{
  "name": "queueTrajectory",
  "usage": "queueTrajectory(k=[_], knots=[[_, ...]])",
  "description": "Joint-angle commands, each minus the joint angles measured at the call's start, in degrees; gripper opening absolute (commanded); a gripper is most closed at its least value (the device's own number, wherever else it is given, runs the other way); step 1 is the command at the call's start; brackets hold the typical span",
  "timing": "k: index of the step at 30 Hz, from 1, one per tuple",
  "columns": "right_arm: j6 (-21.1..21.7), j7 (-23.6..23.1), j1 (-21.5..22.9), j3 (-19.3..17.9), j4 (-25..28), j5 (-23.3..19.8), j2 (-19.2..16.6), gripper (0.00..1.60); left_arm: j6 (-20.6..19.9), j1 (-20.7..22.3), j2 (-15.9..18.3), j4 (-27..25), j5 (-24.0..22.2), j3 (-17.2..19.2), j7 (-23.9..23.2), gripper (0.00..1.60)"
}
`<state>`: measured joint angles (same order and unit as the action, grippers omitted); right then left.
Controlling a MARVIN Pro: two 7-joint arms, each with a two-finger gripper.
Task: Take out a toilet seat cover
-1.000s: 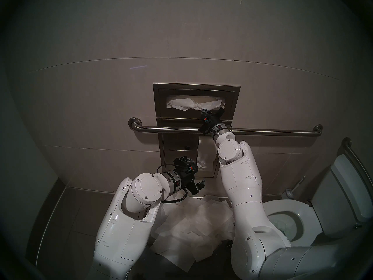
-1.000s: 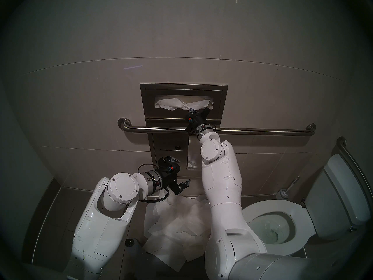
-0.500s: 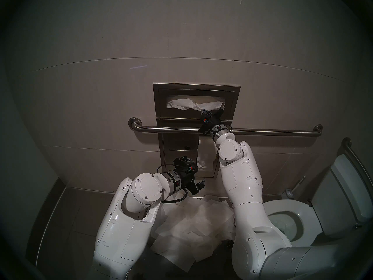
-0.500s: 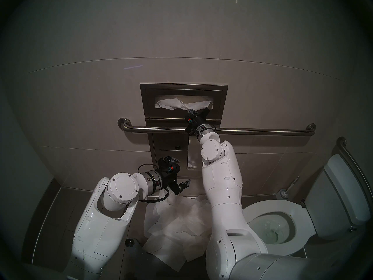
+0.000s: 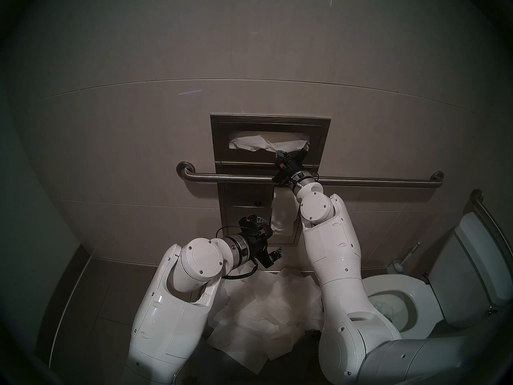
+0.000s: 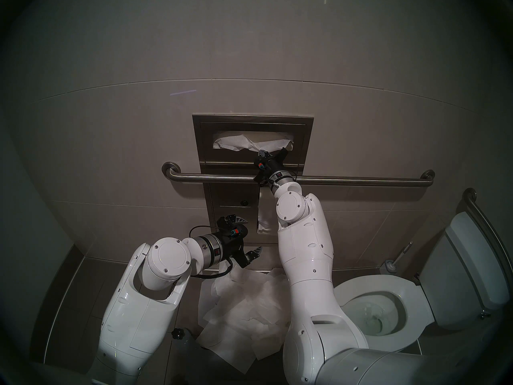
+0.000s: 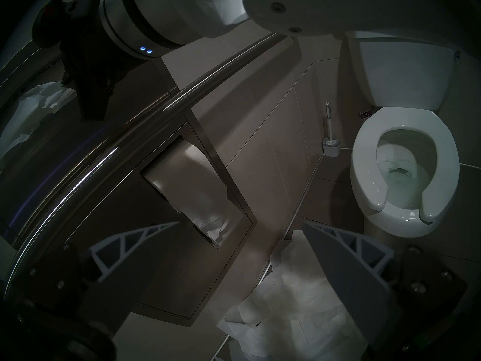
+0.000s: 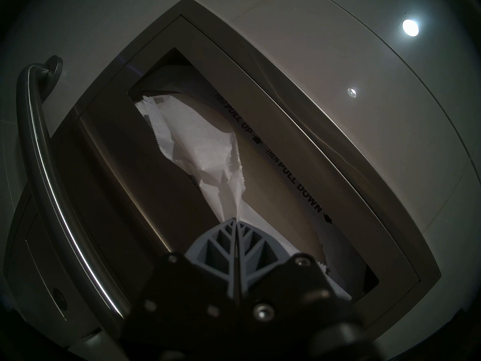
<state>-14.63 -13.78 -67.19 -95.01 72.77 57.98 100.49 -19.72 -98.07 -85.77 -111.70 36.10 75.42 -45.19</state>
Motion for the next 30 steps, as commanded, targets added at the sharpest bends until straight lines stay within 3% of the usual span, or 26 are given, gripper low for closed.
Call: queueTrajectory(k=[1, 5, 7, 12, 23, 24, 30], knots=[[-0.4, 0.5, 1.7, 0.2, 2.2, -0.1, 0.1, 0.00, 0.1, 1.0, -0.5, -1.9, -0.2, 0.0, 0.1, 1.60], [-0.4, 0.5, 1.7, 0.2, 2.2, -0.1, 0.1, 0.00, 0.1, 1.0, -0.5, -1.9, -0.2, 0.0, 0.1, 1.60], [-0.4, 0.5, 1.7, 0.2, 2.2, -0.1, 0.1, 0.00, -0.4, -0.6, 0.7, -2.9, 2.1, 0.1, 1.7, 1.60], [-0.4, 0.5, 1.8, 0.2, 2.2, -0.2, 0.1, 0.00, -0.7, -2.5, 2.7, -2.9, 4.5, 2.7, 4.4, 1.60], [-0.4, 0.5, 1.8, 0.2, 1.9, -0.2, 0.1, 0.00, 2.2, 6.2, 6.8, 3.3, 9.4, 6.7, 2.7, 1.60], [-0.4, 0.5, 1.8, 0.2, 1.9, -0.3, 0.1, 0.00, 3.1, 5.0, 6.5, 2.6, 9.6, 7.6, 3.0, 1.60], [-0.4, 0.4, 1.9, 0.2, 1.7, -0.3, 0.1, 0.00, 6.2, 8.4, 9.5, 4.7, 9.8, 10.7, 1.1, 1.60]])
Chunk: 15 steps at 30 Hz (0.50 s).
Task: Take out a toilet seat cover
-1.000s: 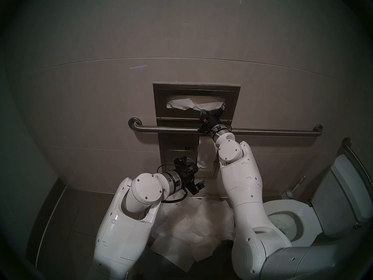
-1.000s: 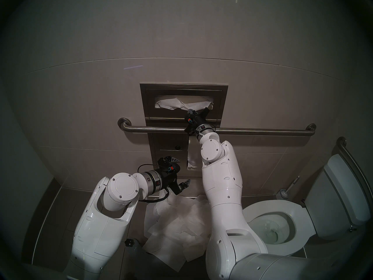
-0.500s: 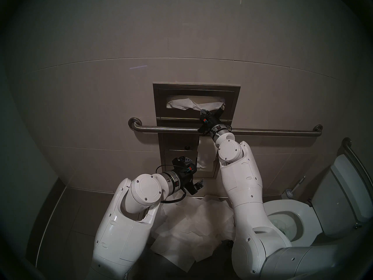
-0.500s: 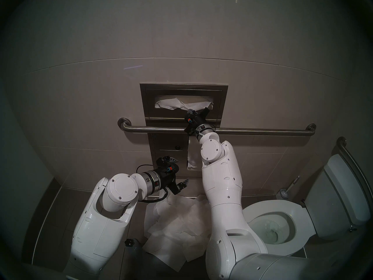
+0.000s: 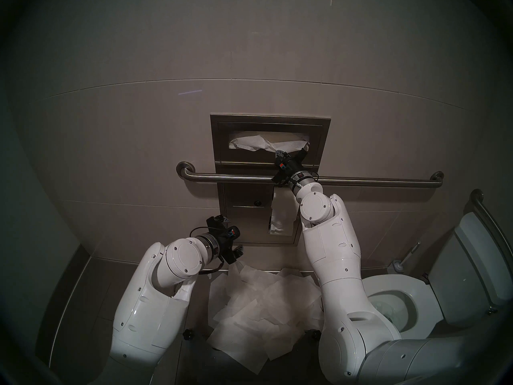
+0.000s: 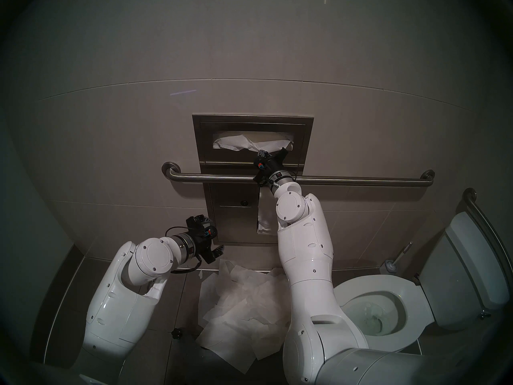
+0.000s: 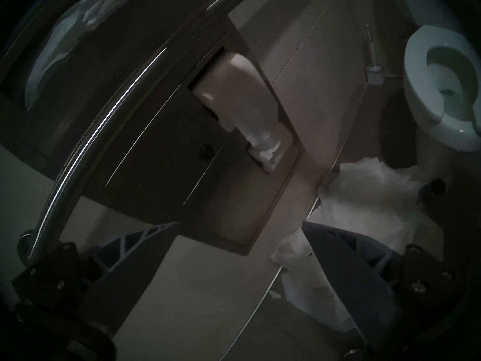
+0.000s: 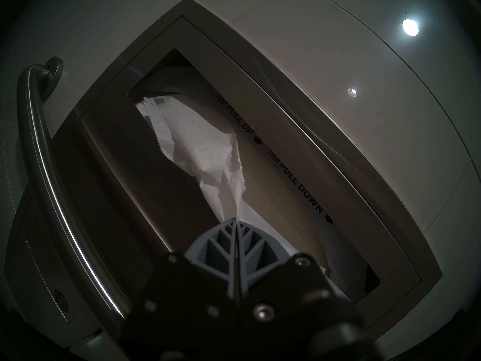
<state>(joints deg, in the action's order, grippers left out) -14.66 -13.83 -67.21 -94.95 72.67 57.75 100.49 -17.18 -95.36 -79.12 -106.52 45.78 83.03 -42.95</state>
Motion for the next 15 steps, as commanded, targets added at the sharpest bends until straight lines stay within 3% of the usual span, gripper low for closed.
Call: queueTrajectory(k=[1, 9, 15], knots=[[-0.3, 0.5, 1.9, 0.1, 1.8, -0.1, 0.1, 0.00, 3.7, 5.6, 2.9, -0.5, 0.1, 3.1, -1.1, 1.60], [-0.3, 0.4, 1.9, 0.1, 1.5, -0.2, 0.0, 0.00, 8.3, 9.7, 7.7, 0.9, -0.1, 8.4, -3.8, 1.60], [-0.3, 0.4, 1.9, 0.1, 1.5, -0.2, 0.0, 0.00, 12.0, 12.3, 9.5, 1.9, -0.8, 8.4, -5.6, 1.60]])
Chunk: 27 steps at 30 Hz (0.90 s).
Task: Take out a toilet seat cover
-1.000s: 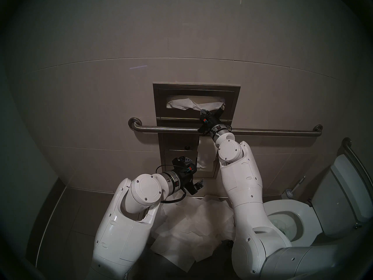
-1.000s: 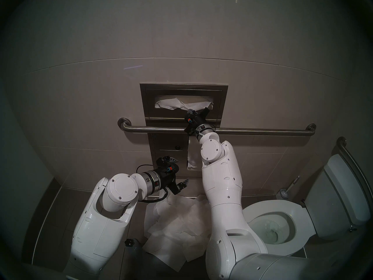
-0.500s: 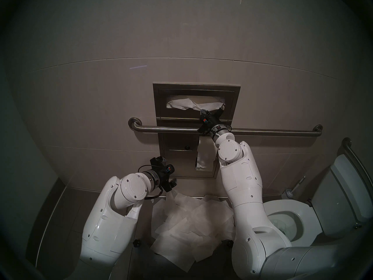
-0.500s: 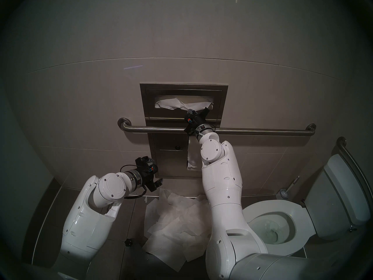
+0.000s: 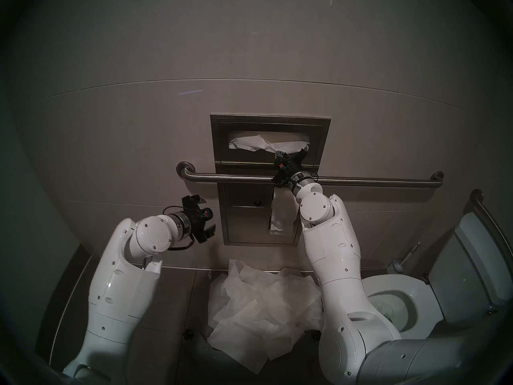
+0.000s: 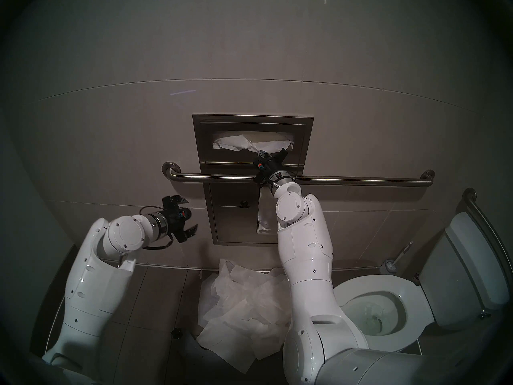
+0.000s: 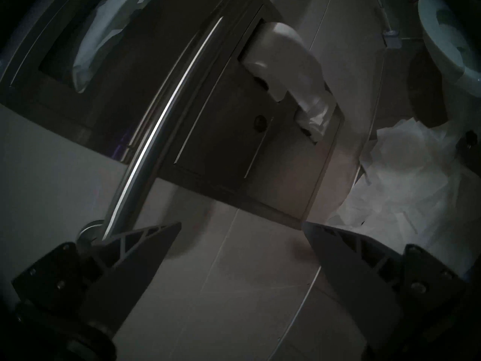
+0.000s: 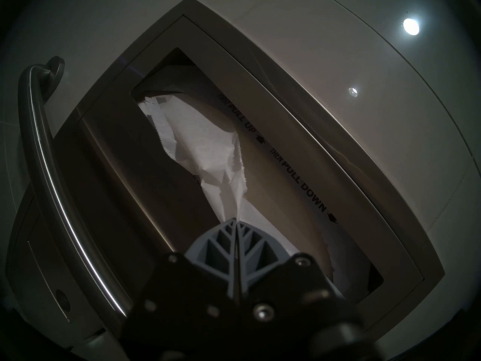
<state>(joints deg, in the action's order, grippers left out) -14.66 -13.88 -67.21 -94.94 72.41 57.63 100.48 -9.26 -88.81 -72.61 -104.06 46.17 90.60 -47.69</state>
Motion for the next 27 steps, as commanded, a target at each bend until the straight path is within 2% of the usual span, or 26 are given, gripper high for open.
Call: queueTrajectory(k=[1, 6, 7, 8, 9, 10, 11, 13, 15, 17, 24, 27], knots=[[-0.3, 0.5, 1.9, 0.1, 1.8, -0.1, 0.0, 0.00, 4.7, 7.6, 3.1, 0.5, -1.4, 0.3, -1.6, 1.60], [-0.3, 0.5, 2.0, 0.1, 1.7, -0.1, 0.0, 0.00, 7.4, 8.5, 3.3, 0.5, -0.9, -2.0, -2.2, 1.60], [-0.4, 0.5, 2.0, 0.1, 1.7, -0.1, 0.0, 0.00, 8.1, 12.3, 3.4, 2.8, -0.4, -3.8, -3.5, 1.60], [-0.4, 0.5, 2.0, 0.1, 1.7, -0.1, 0.0, 0.00, 8.5, 9.2, 3.2, 0.8, -0.3, -3.5, -2.4, 1.60], [-0.4, 0.5, 2.0, 0.1, 1.7, -0.1, 0.0, 0.00, 9.1, 11.1, 3.2, 1.9, 0.0, -4.7, -3.1, 1.60], [-0.4, 0.5, 2.0, 0.1, 1.7, -0.1, 0.0, 0.00, 9.6, 9.3, 3.0, 0.9, 0.0, -4.6, -2.5, 1.60], [-0.4, 0.5, 2.0, 0.1, 1.7, -0.1, 0.0, 0.00, 9.7, 11.5, 2.8, 2.2, 0.0, -5.4, -3.2, 1.60], [-0.4, 0.5, 2.0, 0.1, 1.7, -0.2, 0.0, 0.00, 10.5, 12.2, 2.3, 2.6, 0.0, -5.8, -3.2, 1.60], [-0.4, 0.5, 2.0, 0.1, 1.7, -0.2, 0.0, 0.00, 10.9, 11.8, 1.9, 2.2, 0.0, -5.5, -2.7, 1.60], [-0.4, 0.5, 2.0, 0.1, 1.6, -0.2, 0.0, 0.00, 11.1, 14.0, 1.4, 3.2, 0.0, -5.6, -2.8, 1.60], [-0.3, 0.4, 2.0, 0.1, 1.5, -0.2, 0.0, 0.00, 10.3, 15.8, -1.8, 3.3, -3.1, -3.0, -1.8, 1.60], [-0.3, 0.4, 2.0, 0.1, 1.4, -0.2, 0.0, 0.00, 10.1, 17.4, -3.8, 4.2, -5.7, -1.7, -1.6, 1.60]])
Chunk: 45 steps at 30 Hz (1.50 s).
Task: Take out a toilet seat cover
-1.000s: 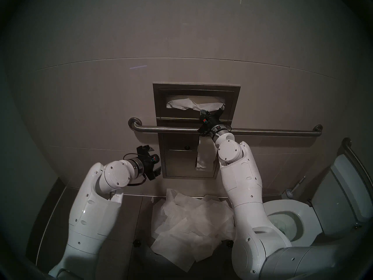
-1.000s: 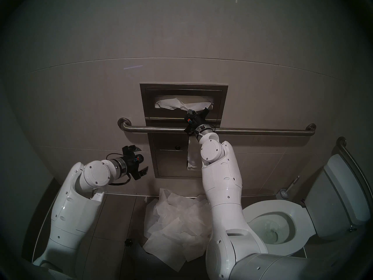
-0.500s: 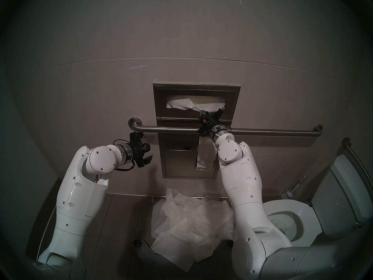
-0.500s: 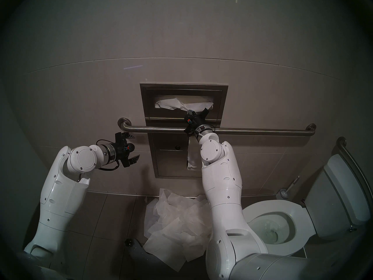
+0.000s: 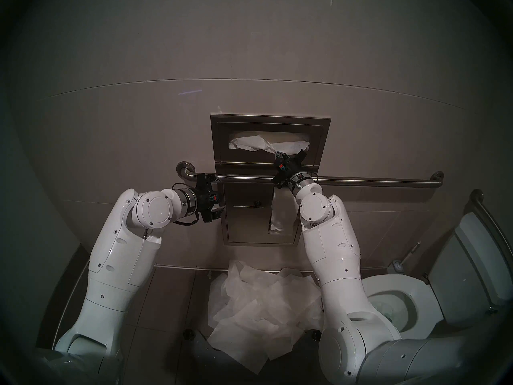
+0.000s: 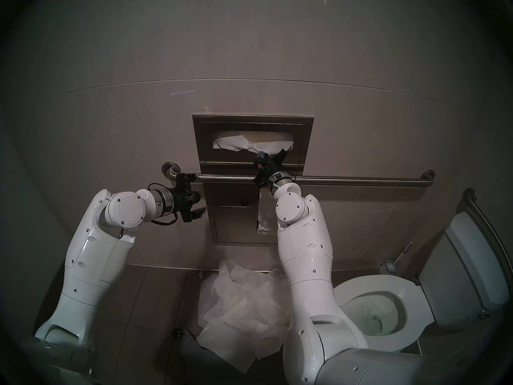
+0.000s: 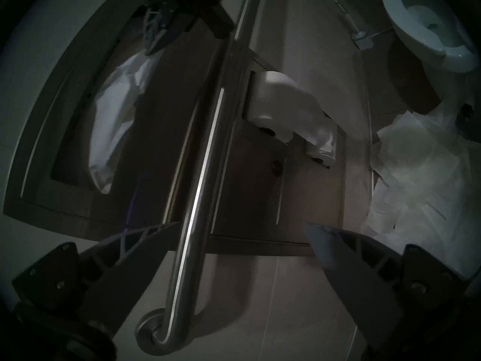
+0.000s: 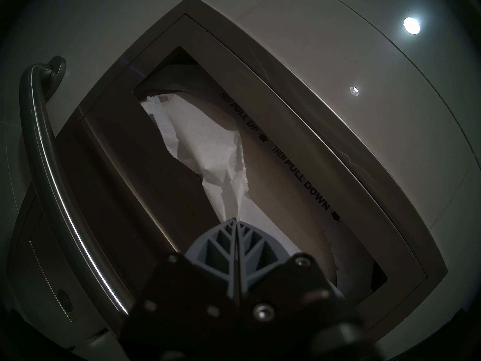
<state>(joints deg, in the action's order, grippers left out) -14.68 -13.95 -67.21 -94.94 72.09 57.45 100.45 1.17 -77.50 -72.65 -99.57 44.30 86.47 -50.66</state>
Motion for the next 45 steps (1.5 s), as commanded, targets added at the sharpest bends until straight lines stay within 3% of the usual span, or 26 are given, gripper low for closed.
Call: queueTrajectory(k=[1, 19, 28, 30, 31, 41, 42, 45], knots=[[-0.3, 0.5, 2.0, 0.1, 1.7, -0.1, 0.0, 0.00, -0.3, 6.5, -4.2, 0.0, -4.7, 2.6, 1.4, 1.60], [-0.3, 0.5, 2.0, 0.1, 1.4, -0.2, 0.0, 0.00, 1.7, 13.4, -7.3, 8.0, -12.2, 4.5, 1.0, 1.60], [-0.3, 0.4, 2.0, 0.1, 1.3, -0.2, 0.0, 0.00, 2.3, 16.5, -8.5, 11.1, -13.6, 4.4, 1.0, 1.60], [-0.4, 0.5, 2.1, 0.1, 1.3, -0.2, 0.0, 0.00, 2.4, 18.8, -8.7, 12.6, -13.8, 3.9, 0.3, 1.60], [-0.4, 0.5, 2.1, 0.1, 1.3, -0.2, 0.0, 0.00, 2.8, 16.7, -8.8, 11.4, -14.1, 4.2, 0.8, 1.60], [-0.4, 0.5, 2.2, 0.1, 1.4, -0.3, -0.1, 0.00, 3.6, 22.3, -9.4, 16.7, -15.3, 4.0, -0.3, 1.60], [-0.4, 0.5, 2.2, 0.1, 1.4, -0.3, -0.1, 0.00, 3.9, 21.1, -9.4, 16.0, -15.5, 4.2, 0.0, 1.60], [-0.4, 0.5, 2.2, 0.1, 1.4, -0.3, -0.1, 0.00, 4.6, 22.7, -8.3, 18.2, -14.8, 3.9, -0.6, 1.60]])
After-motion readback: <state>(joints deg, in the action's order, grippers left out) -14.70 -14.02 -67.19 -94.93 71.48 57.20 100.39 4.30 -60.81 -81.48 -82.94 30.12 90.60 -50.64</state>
